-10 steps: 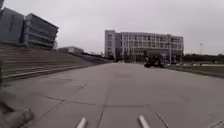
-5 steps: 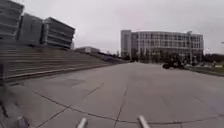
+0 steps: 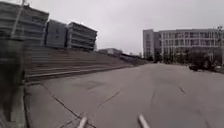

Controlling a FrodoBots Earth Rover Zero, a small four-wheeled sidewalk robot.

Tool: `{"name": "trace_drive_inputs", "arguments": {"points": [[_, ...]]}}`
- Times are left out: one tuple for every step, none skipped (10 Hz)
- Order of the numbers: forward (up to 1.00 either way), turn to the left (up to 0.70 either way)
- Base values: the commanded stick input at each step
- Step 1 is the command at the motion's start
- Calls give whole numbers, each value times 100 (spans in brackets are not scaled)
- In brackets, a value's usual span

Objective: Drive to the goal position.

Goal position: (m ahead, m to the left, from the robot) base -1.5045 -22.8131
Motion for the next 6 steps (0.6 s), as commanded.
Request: {"name": "trace_drive_inputs", "arguments": {"points": [[70,35],[70,35],[70,35],[70,35],[70,35],[70,20]]}}
